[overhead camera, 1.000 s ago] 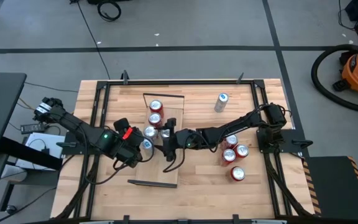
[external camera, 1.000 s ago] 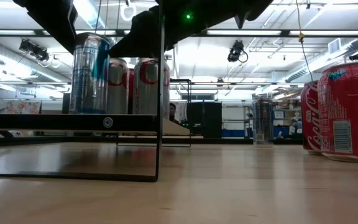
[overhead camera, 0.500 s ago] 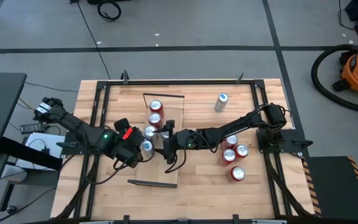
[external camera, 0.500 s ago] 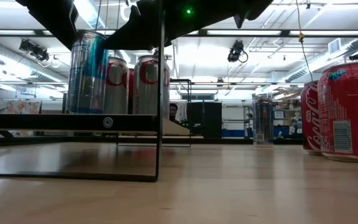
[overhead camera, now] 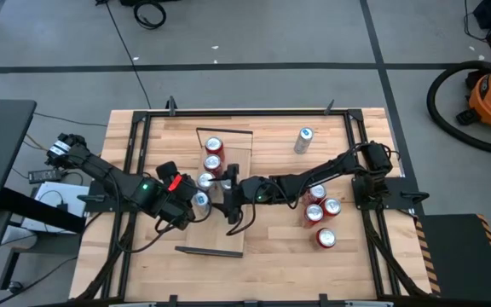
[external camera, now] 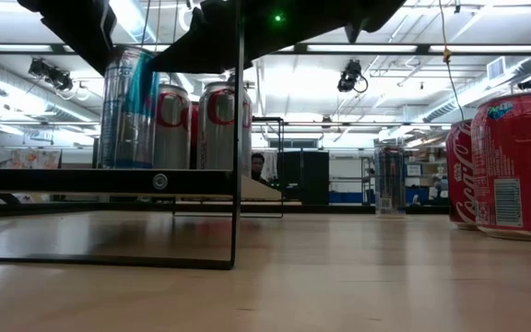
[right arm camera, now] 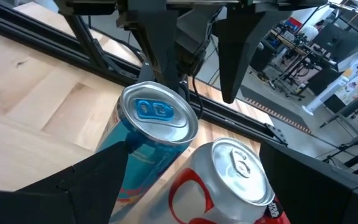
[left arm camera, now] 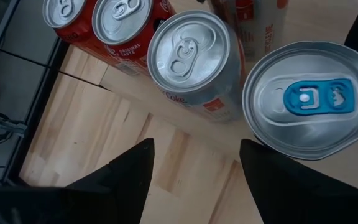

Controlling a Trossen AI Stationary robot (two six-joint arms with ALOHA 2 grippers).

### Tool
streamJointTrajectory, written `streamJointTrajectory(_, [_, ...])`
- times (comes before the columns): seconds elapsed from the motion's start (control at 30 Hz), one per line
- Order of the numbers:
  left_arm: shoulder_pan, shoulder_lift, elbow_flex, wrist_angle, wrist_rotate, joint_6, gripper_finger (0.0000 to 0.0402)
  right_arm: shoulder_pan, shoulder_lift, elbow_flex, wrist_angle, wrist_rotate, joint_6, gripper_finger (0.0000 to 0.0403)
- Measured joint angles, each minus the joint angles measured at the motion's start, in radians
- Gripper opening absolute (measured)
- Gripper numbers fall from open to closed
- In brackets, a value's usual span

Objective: Place canned beverage on shelf
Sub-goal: Put the bottom blue soda can on the shelf, then put the red white soda can on the shelf aligned with the red white soda can

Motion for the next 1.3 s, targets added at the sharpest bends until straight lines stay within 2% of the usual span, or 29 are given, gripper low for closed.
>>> streamJointTrajectory(0.87, [0.001, 0.0, 0.0, -0.038, -0.025, 0.007, 0.0249, -0.012, 0.002, 0.0, 0.002, -0.011, 0.0, 0.0375])
streamJointTrajectory(1.07, [-0.003, -0.005, 0.001, -0.052, -0.025, 0.005, 0.0249, 0.003, -0.011, 0.0, -0.057, 0.029, -0.003, 0.0375])
streamJointTrajectory(1.3, [-0.034, -0.072, 0.001, -0.044, -0.032, -0.019, 0.0249, 0.022, -0.072, 0.0, -0.134, 0.07, -0.011, 0.0375])
